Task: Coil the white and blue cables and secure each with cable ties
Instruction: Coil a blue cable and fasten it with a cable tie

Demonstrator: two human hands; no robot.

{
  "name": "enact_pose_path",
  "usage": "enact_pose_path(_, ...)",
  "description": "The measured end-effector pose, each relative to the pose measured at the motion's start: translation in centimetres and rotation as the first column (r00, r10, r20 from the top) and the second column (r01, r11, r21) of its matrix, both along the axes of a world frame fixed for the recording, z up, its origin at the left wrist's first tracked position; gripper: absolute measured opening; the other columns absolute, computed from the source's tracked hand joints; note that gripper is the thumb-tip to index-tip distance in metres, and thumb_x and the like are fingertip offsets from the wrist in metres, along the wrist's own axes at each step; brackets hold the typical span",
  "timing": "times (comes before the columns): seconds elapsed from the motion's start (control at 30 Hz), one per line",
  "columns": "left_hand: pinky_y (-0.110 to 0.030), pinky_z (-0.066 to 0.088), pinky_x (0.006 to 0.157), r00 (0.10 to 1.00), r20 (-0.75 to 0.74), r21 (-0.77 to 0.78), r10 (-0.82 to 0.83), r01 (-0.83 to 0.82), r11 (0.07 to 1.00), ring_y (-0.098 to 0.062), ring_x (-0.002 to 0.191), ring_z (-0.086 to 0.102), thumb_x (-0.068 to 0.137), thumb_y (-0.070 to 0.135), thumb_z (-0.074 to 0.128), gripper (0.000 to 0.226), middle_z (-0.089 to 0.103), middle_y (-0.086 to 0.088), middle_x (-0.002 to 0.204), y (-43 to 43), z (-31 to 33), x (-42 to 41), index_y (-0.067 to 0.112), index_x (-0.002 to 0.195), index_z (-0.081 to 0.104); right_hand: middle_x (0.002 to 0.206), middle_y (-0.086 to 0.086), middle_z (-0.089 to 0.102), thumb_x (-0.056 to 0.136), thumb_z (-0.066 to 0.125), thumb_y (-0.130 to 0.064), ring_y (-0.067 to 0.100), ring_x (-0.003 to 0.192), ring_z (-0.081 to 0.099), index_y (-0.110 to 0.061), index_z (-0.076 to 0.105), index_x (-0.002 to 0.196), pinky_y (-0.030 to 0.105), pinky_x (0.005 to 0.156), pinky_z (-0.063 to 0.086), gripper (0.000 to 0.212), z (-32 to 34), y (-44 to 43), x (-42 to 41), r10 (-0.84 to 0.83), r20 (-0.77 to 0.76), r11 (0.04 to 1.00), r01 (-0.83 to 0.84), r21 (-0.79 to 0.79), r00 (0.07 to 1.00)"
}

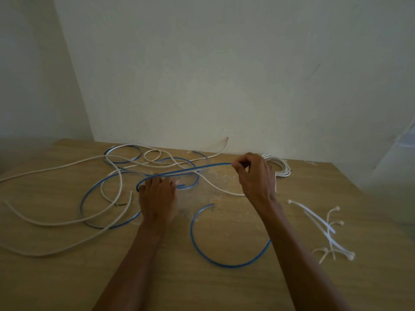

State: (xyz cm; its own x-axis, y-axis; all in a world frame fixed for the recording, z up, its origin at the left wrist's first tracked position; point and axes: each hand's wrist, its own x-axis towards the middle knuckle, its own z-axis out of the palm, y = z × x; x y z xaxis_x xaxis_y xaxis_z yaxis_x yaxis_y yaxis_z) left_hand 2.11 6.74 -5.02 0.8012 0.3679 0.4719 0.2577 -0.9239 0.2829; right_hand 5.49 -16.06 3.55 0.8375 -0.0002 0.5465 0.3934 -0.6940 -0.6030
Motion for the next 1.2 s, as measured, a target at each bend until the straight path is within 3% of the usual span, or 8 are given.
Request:
enact_pose_path(0.13, -0.045, 0.046, 0.080, 0.953, 0.138, -0.219, -0.270, 0.295, 0.930, -0.028, 0.094, 0.055, 0.104, 0.035, 0.042, 0.032, 0.055, -0.006, 0.095, -1.4, -0.6, -0.4, 0.013, 0.091, 0.062, 0.077, -0.011, 0.061, 0.092, 0.069, -0.019, -0.004, 0.065, 0.051, -0.018, 0.071, 0.086, 0.012, 0.061, 0.030, 0.006, -0.4, 1.5, 0.0, 0.024, 0.087, 0.987, -0.038, 0.158, 0.996)
enact_pose_path(0.3, -0.028, 0.046, 0.061, 0.751, 0.466, -0.505, -0.468, 0.660, 0.556, -0.009, 0.059, 0.054, 0.107, 0.029, 0.039, 0.030, 0.053, 0.007, 0.065, -3.9, 1.2, -1.3, 0.018, 0.108, 0.067, 0.089, -0.008, 0.072, 0.095, 0.064, -0.015, 0.005, 0.079, 0.064, -0.020, 0.077, 0.102, 0.018, 0.071, 0.046, 0.015, -2.4, 3.5, -0.8, 0.194, 0.013, 0.961, -0.193, 0.199, 0.981)
enact_pose_path(0.5, -0.026, 0.055, 0.083, 0.808, 0.519, -0.839, -0.281, 0.544, 0.017, -0.015, 0.103, 0.071, 0.110, 0.028, 0.036, 0.039, 0.076, -0.006, 0.108, -5.0, 3.0, -1.6, 0.009, 0.119, 0.070, 0.077, -0.011, 0.075, 0.083, 0.078, -0.006, 0.000, 0.071, 0.068, -0.021, 0.075, 0.095, 0.022, 0.067, 0.054, 0.019, -3.6, 4.3, -2.9, 0.417, -0.073, 0.833, -0.349, 0.429, 0.906)
enact_pose_path(0.67, -0.028, 0.047, 0.070, 0.824, 0.564, -0.599, 0.043, 0.445, -0.666, -0.011, 0.051, 0.052, 0.108, 0.030, 0.034, 0.032, 0.044, 0.006, 0.054, -3.3, 3.7, -1.4, 0.011, 0.101, 0.060, 0.067, -0.004, 0.068, 0.084, 0.079, -0.011, 0.003, 0.055, 0.060, -0.015, 0.072, 0.089, 0.018, 0.056, 0.047, 0.009, -4.2, 4.7, -3.7, 0.571, -0.256, 0.819, -0.518, 0.248, 0.780)
enact_pose_path(0.8, -0.023, 0.049, 0.063, 0.765, 0.620, -0.409, 0.172, 0.503, -0.762, -0.008, 0.047, 0.039, 0.105, 0.019, 0.035, 0.030, 0.035, 0.007, 0.053, -0.6, 3.6, -1.2, 0.019, 0.078, 0.047, 0.067, -0.005, 0.069, 0.093, 0.068, -0.026, 0.001, 0.059, 0.059, -0.019, 0.074, 0.089, 0.018, 0.062, 0.043, 0.010, -3.7, 2.4, -2.5, 0.491, -0.364, 0.824, -0.558, -0.102, 0.791)
enact_pose_path(0.97, -0.021, 0.039, 0.048, 0.700, 0.691, -0.257, 0.181, 0.473, -0.843, -0.009, 0.042, 0.029, 0.098, 0.019, 0.043, 0.026, 0.030, 0.007, 0.049, 0.6, 3.3, -1.4, 0.020, 0.072, 0.047, 0.091, -0.001, 0.062, 0.085, 0.071, -0.050, 0.019, 0.093, 0.058, -0.028, 0.077, 0.091, 0.034, 0.076, 0.044, 0.024, -2.9, -0.8, -0.2, 0.087, -0.324, 0.886, -0.222, -0.406, 0.942)
enact_pose_path(1.1, -0.018, 0.030, 0.035, 0.704, 0.706, -0.345, 0.078, 0.439, -0.830, -0.010, 0.040, 0.012, 0.100, 0.027, 0.042, 0.030, 0.014, 0.008, 0.052, 0.4, 3.5, -1.6, 0.017, 0.078, 0.061, 0.081, -0.003, 0.070, 0.091, 0.064, -0.051, 0.021, 0.079, 0.065, -0.028, 0.072, 0.088, 0.031, 0.064, 0.044, 0.025, -1.4, -0.7, 0.0, -0.062, -0.282, 0.932, -0.045, -0.360, 0.958)
enact_pose_path(1.2, -0.020, 0.026, 0.035, 0.654, 0.755, -0.370, -0.051, 0.360, -0.857, -0.009, 0.040, 0.012, 0.102, 0.029, 0.040, 0.034, 0.017, 0.008, 0.051, 0.2, 3.6, -1.7, 0.019, 0.071, 0.047, 0.085, -0.002, 0.074, 0.096, 0.057, -0.015, 0.014, 0.075, 0.068, -0.021, 0.070, 0.100, 0.027, 0.068, 0.049, 0.015, 0.2, 0.2, 0.3, 0.280, -0.374, 0.960, -0.245, 0.138, 0.884)
